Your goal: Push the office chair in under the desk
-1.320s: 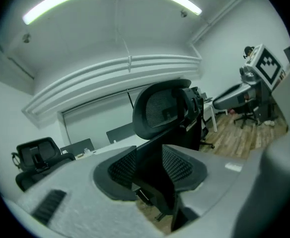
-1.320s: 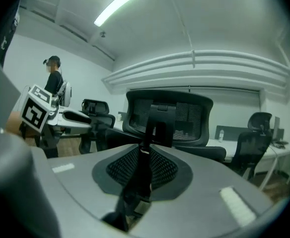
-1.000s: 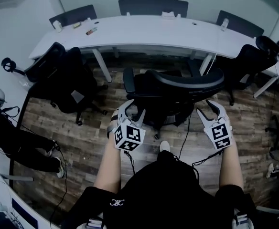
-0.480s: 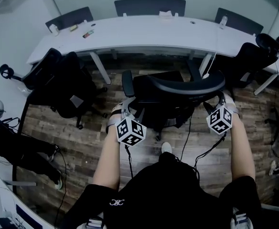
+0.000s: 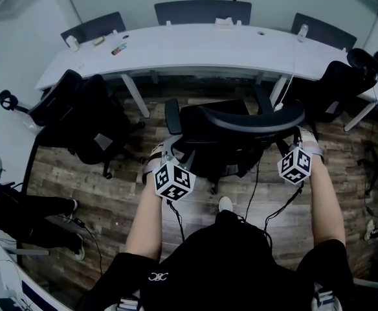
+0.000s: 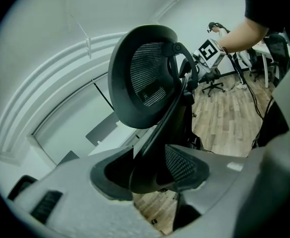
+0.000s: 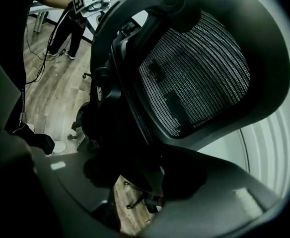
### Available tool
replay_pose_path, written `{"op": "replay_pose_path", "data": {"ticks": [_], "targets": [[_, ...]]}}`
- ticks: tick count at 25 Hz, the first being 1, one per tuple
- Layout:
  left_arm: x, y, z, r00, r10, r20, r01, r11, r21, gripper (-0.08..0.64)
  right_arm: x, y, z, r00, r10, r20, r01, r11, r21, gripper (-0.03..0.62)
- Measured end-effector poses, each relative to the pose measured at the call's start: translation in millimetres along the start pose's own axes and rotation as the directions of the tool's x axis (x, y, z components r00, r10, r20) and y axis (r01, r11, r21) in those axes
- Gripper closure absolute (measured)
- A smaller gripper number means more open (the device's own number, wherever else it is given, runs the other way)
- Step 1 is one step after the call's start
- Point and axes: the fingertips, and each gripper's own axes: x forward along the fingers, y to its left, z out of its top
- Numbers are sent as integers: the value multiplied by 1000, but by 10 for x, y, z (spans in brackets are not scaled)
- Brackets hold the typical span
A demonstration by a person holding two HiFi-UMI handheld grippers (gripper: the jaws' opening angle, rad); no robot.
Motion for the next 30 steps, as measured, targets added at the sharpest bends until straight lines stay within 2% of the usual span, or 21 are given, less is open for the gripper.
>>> {"op": "replay_pose_path", "data": {"ticks": [7,18,26,30], "targets": [[180,260,-88,1000,15,11,-14,1000,-17,353,211,-95,142,1000,-7,-26,8,999,32,357],[544,649,-150,998,-49,42,49,999,-7,353,511,-245,280,999,6,-36,-5,1000,28,367],[901,703,-68,997,-43,59,44,999,-17,353,740,-395,120,999,-17,-28,19,998,57,364],[1233,876,114,998,-45,40,45,999,-17,353,964,-686,15,1000,-23,-9,23,998,66,362]]}}
